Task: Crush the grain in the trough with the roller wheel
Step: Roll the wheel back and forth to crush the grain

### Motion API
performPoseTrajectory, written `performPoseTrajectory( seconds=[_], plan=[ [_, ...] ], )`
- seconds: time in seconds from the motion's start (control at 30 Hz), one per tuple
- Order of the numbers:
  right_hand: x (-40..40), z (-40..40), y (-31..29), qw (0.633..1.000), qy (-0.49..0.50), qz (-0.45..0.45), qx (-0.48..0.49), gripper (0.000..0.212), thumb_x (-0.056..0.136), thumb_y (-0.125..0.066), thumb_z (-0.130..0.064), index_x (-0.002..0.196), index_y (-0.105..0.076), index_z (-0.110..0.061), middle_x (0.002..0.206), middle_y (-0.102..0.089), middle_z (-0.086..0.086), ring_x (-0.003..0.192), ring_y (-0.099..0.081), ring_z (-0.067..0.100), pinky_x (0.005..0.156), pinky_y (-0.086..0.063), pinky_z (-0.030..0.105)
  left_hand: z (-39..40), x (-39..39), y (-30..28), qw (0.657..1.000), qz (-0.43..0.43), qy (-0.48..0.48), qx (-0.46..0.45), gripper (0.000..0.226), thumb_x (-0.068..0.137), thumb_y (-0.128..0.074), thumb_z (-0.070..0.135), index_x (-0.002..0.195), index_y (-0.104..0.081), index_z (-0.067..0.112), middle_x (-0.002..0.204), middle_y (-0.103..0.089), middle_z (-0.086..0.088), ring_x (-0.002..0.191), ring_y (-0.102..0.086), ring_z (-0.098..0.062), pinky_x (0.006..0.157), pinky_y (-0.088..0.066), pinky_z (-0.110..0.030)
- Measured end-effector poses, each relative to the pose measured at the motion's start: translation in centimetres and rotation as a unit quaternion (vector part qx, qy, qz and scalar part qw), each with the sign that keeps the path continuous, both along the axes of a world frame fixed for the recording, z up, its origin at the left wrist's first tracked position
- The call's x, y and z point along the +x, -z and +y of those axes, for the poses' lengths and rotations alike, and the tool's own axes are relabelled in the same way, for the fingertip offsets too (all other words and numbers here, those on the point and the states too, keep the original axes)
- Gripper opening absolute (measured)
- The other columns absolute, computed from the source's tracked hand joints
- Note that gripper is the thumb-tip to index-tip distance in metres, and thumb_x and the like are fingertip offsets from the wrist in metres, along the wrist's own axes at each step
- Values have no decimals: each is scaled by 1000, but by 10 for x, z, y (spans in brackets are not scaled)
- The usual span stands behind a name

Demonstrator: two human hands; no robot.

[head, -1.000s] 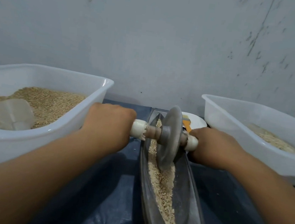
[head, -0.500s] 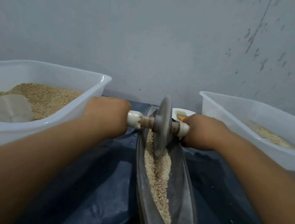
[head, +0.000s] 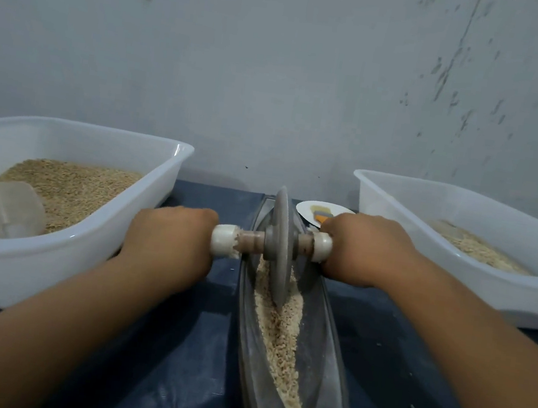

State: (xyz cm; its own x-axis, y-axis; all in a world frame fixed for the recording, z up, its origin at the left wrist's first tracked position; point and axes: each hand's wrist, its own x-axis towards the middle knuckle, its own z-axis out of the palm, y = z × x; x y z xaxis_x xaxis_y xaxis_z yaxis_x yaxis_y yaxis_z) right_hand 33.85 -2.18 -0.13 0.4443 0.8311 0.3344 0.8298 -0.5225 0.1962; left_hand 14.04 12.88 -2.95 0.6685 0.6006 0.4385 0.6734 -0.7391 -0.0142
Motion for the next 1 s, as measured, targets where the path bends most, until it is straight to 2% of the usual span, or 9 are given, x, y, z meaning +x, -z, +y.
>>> performPoseTrajectory(
  seconds=[0.1, 0.2, 0.27, 0.37, 0.53, 0.63, 0.77, 0.87, 1.0],
  plan=[
    [1, -5, 6, 1000, 6, 17, 1, 13, 71, -63, -40, 78, -57, -29, 68, -51, -12, 60, -40, 3, 50, -26, 23, -1, -1, -1, 999, -7, 2, 46, 21, 79, -64, 38, 81, -44, 33, 68, -48, 10, 65, -48, -12, 59, -36, -27],
    [3, -1, 1, 997, 12, 72, -23, 13, 73, -65, -36, 83, -59, -30, 75, -56, -12, 68, -51, 12, 55, -36, 25, -3, 11, -15, 1000, 17, -1, 19, 22, 80, -65, 34, 83, -43, 32, 76, -54, 8, 71, -51, -15, 65, -38, -31],
    [3, 1, 0, 997, 12, 75, -26, 13, 74, -65, -36, 84, -60, -31, 77, -57, -12, 73, -54, 15, 58, -38, 26, -3, 15, -19, 1000, 19, -1, 8, 21, 81, -65, 32, 84, -44, 31, 80, -57, 6, 73, -53, -16, 67, -40, -32],
    [-4, -2, -1, 998, 8, 55, -16, 10, 75, -63, -36, 78, -55, -30, 74, -55, -11, 70, -52, 15, 55, -34, 26, -8, 7, -13, 1000, 11, 3, 6, 20, 83, -64, 35, 87, -44, 33, 82, -57, 8, 75, -54, -15, 68, -41, -30],
    [-19, -23, 13, 999, 17, -25, 23, 19, 74, -60, -35, 70, -43, -28, 63, -48, -10, 56, -39, 7, 47, -20, 24, -17, -20, 1, 999, 9, 12, 48, 25, 79, -62, 36, 79, -37, 36, 66, -43, 12, 64, -46, -8, 58, -33, -27],
    [-17, -24, 15, 998, 34, 33, 35, 15, 76, -61, -34, 74, -47, -28, 68, -52, -11, 64, -49, 12, 48, -25, 25, -16, -10, -9, 997, 6, 20, 72, 23, 80, -64, 38, 82, -41, 35, 68, -45, 11, 68, -50, -10, 63, -37, -28],
    [-17, -11, 4, 994, 43, 99, 10, 7, 80, -61, -31, 83, -54, -31, 81, -58, -11, 77, -54, 19, 60, -36, 27, -12, 12, -27, 999, 40, 20, 23, 23, 82, -66, 39, 86, -44, 32, 78, -52, 7, 75, -52, -16, 70, -41, -31],
    [-24, -22, 7, 996, 50, 67, 23, 8, 80, -59, -32, 80, -52, -29, 76, -57, -9, 70, -53, 17, 53, -32, 27, -18, -2, -17, 999, 26, 23, 27, 26, 83, -65, 36, 84, -40, 33, 77, -50, 9, 75, -52, -15, 69, -38, -30],
    [-44, -39, 12, 998, 32, -37, 49, 27, 81, -54, -31, 69, -31, -30, 62, -41, -8, 58, -38, 15, 50, -20, 31, -29, -31, 1, 999, 13, 29, 22, 21, 81, -57, 37, 82, -37, 33, 80, -54, 9, 79, -57, -14, 64, -35, -30]
  ],
)
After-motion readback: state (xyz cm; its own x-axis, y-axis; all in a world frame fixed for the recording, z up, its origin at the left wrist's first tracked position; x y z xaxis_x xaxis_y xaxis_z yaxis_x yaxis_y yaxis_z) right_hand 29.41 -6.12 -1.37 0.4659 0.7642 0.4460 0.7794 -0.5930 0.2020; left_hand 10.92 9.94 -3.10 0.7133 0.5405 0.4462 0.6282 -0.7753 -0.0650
